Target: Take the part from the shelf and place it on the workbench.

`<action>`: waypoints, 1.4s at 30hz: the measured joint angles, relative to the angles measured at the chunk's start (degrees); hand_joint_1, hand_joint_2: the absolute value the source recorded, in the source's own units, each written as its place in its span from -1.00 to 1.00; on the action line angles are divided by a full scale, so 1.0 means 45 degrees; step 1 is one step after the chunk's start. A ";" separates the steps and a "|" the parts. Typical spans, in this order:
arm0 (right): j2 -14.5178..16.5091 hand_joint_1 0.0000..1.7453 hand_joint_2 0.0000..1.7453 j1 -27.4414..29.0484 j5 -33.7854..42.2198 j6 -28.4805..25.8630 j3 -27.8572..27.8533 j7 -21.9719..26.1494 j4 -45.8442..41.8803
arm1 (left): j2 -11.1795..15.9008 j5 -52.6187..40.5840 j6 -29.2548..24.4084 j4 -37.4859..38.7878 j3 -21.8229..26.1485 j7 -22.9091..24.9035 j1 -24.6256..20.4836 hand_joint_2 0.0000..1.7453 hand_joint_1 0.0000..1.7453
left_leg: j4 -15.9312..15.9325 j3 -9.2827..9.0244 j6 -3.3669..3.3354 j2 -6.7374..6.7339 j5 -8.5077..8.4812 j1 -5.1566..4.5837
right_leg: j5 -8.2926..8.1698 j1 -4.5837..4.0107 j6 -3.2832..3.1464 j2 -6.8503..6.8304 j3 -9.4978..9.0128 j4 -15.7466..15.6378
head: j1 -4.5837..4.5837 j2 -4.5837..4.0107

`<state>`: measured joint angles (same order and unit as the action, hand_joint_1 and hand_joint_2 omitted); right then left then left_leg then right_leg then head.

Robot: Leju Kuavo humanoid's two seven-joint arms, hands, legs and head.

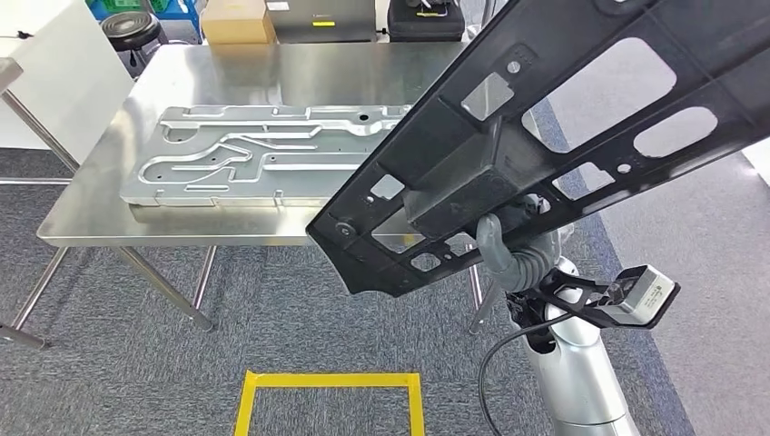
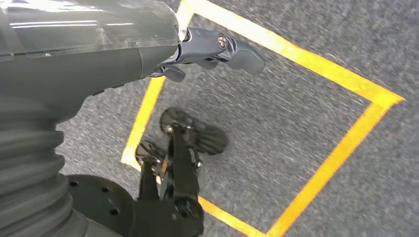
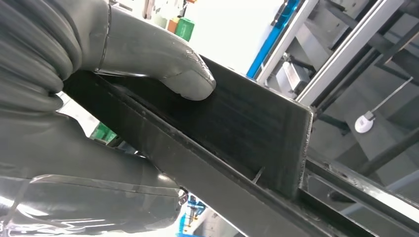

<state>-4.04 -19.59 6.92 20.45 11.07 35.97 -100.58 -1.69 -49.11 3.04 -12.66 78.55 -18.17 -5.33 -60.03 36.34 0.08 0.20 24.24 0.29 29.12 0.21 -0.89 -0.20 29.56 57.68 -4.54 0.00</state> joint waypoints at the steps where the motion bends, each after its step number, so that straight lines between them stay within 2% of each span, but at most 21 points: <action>1: 0.0000 1.00 1.00 -0.0024 -0.0007 -0.0012 0.0019 -0.0027 0.0011 | -0.0001 0.0000 -0.0001 0.0000 0.0012 0.0010 0.0001 1.00 -1.00 | 0.0249 -0.0074 -0.0078 -0.0010 -0.0018 -0.0035 | 0.0046 -0.0009 0.0082 -0.0001 -0.0043 0.0026 | 0.0000 0.0000; 5: -0.0005 1.00 1.00 -0.0072 -0.0061 -0.0113 0.0062 -0.0058 0.0034 | -0.0023 -0.0017 0.0001 0.0000 0.0021 0.0052 0.0017 1.00 -1.00 | 0.0443 -0.0461 -0.0368 0.0025 0.0026 0.0022 | 0.0201 -0.0014 0.0403 0.0012 -0.0008 0.0535 | 0.0000 0.0000; 6: -0.0006 1.00 1.00 -0.0095 -0.0074 -0.0150 0.0067 -0.0052 0.0033 | -0.0030 -0.0023 0.0002 0.0000 0.0021 0.0055 -0.0003 1.00 -1.00 | 0.0488 -0.0569 -0.0421 0.0034 0.0047 0.0040 | 0.0384 0.0009 0.0476 0.0016 0.0285 0.1073 | 0.0001 0.0000; 8: -0.0008 1.00 1.00 -0.0098 -0.0079 -0.0193 0.0072 -0.0039 0.0044 | -0.0034 -0.0031 0.0005 0.0000 0.0021 0.0055 -0.0031 1.00 -1.00 | 0.0515 -0.0683 -0.0491 0.0045 0.0149 0.0040 | 0.0959 0.0041 0.0568 0.0023 0.1306 0.2607 | 0.0001 0.0000; 10: -0.0010 1.00 1.00 -0.0038 -0.0083 -0.0202 0.0073 -0.0037 0.0072 | -0.0034 -0.0031 0.0005 0.0000 0.0023 0.0055 -0.0021 1.00 -1.00 | 0.0512 -0.0823 -0.0504 0.0060 0.0292 0.0033 | 0.1298 0.0050 0.0548 0.0022 0.2197 0.3536 | 0.0000 0.0000; 11: -0.0011 1.00 1.00 -0.0014 -0.0084 -0.0200 0.0074 -0.0034 0.0086 | -0.0034 -0.0031 0.0006 0.0000 0.0024 0.0055 -0.0012 1.00 -1.00 | 0.0511 -0.0929 -0.0501 0.0072 0.0377 0.0026 | 0.1100 0.0046 0.0514 0.0022 0.2336 0.3375 | 0.0001 0.0000; 12: -0.0017 1.00 1.00 -0.0005 -0.0085 -0.0200 0.0074 -0.0023 0.0094 | -0.0040 -0.0033 0.0013 0.0000 0.0024 0.0055 -0.0007 1.00 -1.00 | 0.0511 -0.1058 -0.0490 0.0083 0.0467 0.0017 | 0.0612 0.0037 0.0469 0.0023 0.2255 0.2783 | 0.0001 0.0000; 14: -0.0029 1.00 1.00 -0.0015 -0.0089 -0.0194 0.0072 0.0022 0.0097 | -0.0073 -0.0053 0.0033 0.0000 0.0022 0.0055 -0.0012 1.00 -1.00 | 0.0512 -0.1292 -0.0441 0.0101 0.0660 -0.0018 | -0.0610 -0.0031 0.0336 0.0030 0.1787 0.1103 | 0.0001 0.0000; 15: -0.0034 1.00 1.00 -0.0025 -0.0106 -0.0192 0.0069 0.0048 0.0094 | -0.0095 -0.0069 0.0041 0.0000 0.0021 0.0053 -0.0023 1.00 -1.00 | 0.0517 -0.1370 -0.0388 0.0112 0.0757 -0.0038 | -0.0891 -0.0072 0.0262 0.0038 0.1603 0.0528 | 0.0001 0.0000; 20: -0.0046 1.00 1.00 -0.0109 -0.0044 -0.0137 0.0063 0.0108 0.0017 | -0.0131 -0.0131 0.0041 0.0000 0.0021 0.0045 -0.0057 1.00 -1.00 | 0.0018 -0.1523 0.0016 0.0089 0.1028 -0.0051 | -0.1018 -0.0044 -0.0154 0.0077 0.1105 -0.0011 | -0.0005 0.0000; 22: -0.0049 1.00 1.00 -0.0154 0.0105 -0.0053 0.0062 0.0131 -0.0006 | -0.0141 -0.0147 0.0041 0.0000 0.0018 0.0045 -0.0089 1.00 -1.00 | -0.1046 -0.0965 0.0145 0.0058 0.1604 0.0009 | -0.0960 -0.0008 -0.0220 0.0090 0.0909 -0.0040 | -0.0006 0.0000; 25: -0.0049 1.00 1.00 -0.0117 0.0234 0.0055 0.0062 0.0156 -0.0014 | -0.0153 -0.0158 0.0040 0.0000 0.0016 0.0045 -0.0063 1.00 -1.00 | -0.3002 0.0388 0.0272 0.0047 0.2347 0.0103 | -0.0752 0.0010 -0.0207 0.0211 0.0733 -0.0033 | -0.0007 0.0000; 26: -0.0049 1.00 1.00 -0.0092 0.0248 0.0059 0.0062 0.0155 -0.0013 | -0.0153 -0.0160 0.0038 0.0000 0.0017 0.0045 -0.0038 1.00 -1.00 | -0.3011 0.0575 0.0296 0.0045 0.2199 0.0132 | -0.0665 0.0024 -0.0182 0.0255 0.0637 -0.0029 | -0.0007 0.0000; 27: -0.0050 1.00 1.00 -0.0077 0.0242 0.0053 0.0062 0.0155 -0.0013 | -0.0152 -0.0164 0.0036 0.0000 0.0017 0.0045 -0.0020 1.00 -1.00 | -0.2560 0.0546 0.0314 0.0043 0.1768 0.0160 | -0.0565 0.0043 -0.0146 0.0297 0.0512 -0.0026 | -0.0007 0.0000; 29: -0.0052 1.00 1.00 -0.0073 0.0150 0.0023 0.0062 0.0167 -0.0013 | -0.0152 -0.0175 0.0034 0.0000 0.0017 0.0047 -0.0002 1.00 -1.00 | -0.0923 0.0144 0.0312 0.0041 0.0519 0.0199 | -0.0342 0.0066 -0.0036 0.0338 0.0262 -0.0007 | -0.0006 0.0000; 31: -0.0053 1.00 1.00 -0.0073 -0.0002 -0.0017 0.0057 0.0195 -0.0018 | -0.0155 -0.0195 0.0036 0.0000 0.0013 0.0052 -0.0012 1.00 -1.00 | 0.0137 -0.0129 0.0169 0.0043 -0.0027 0.0159 | -0.0187 0.0052 0.0121 0.0381 0.0175 0.0002 | -0.0006 0.0000; 35: -0.0056 1.00 1.00 -0.0077 -0.0113 -0.0053 0.0034 0.0268 -0.0078 | -0.0166 -0.0191 0.0019 0.0000 0.0011 0.0018 0.0009 1.00 -1.00 | 0.0357 -0.0342 -0.0218 0.0060 0.0051 0.0145 | -0.0022 0.0053 0.0425 0.0320 0.0194 0.0318 | -0.0005 0.0000; 37: -0.0057 1.00 1.00 -0.0107 -0.0156 -0.0168 0.0017 0.0303 -0.0107 | -0.0165 -0.0175 0.0008 0.0000 0.0011 -0.0047 -0.0005 1.00 -1.00 | 0.0400 -0.0506 -0.0342 0.0059 0.0128 0.0150 | 0.0328 0.0084 0.0524 0.0206 0.0827 0.1462 | -0.0005 0.0000; 40: -0.0055 1.00 1.00 -0.0217 -0.0694 -0.0887 -0.0065 0.0129 -0.0060 | -0.0144 -0.0154 -0.0021 0.0000 0.0011 -0.0164 -0.0011 1.00 -1.00 | 0.0398 -0.0692 -0.0434 0.0052 0.0305 0.0095 | 0.1000 0.0110 0.0557 0.0166 0.2329 0.3506 | -0.0007 0.0000; 41: -0.0070 1.00 1.00 -0.0397 -0.1154 -0.1436 -0.0128 -0.0135 0.0061 | -0.0138 -0.0142 -0.0027 0.0000 0.0012 -0.0202 -0.0003 1.00 -1.00 | 0.0398 -0.0779 -0.0439 0.0055 0.0376 0.0068 | 0.0890 0.0110 0.0527 0.0163 0.2570 0.3578 | -0.0007 0.0000; 42: -0.0097 1.00 1.00 -0.0756 -0.1889 -0.2280 -0.0197 -0.0592 0.0321 | -0.0135 -0.0131 -0.0027 0.0000 0.0013 -0.0245 0.0004 1.00 -1.00 | 0.0398 -0.0885 -0.0440 0.0051 0.0448 0.0034 | 0.0494 0.0097 0.0464 0.0161 0.2597 0.3211 | -0.0007 0.0000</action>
<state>-4.48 -22.99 -1.58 10.19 10.18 33.31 -99.14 -2.30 -49.70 2.92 -12.66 78.61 -19.27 -5.32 -58.24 32.35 -1.90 0.43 26.26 0.45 31.35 0.65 1.20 0.52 41.25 72.13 -4.57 0.00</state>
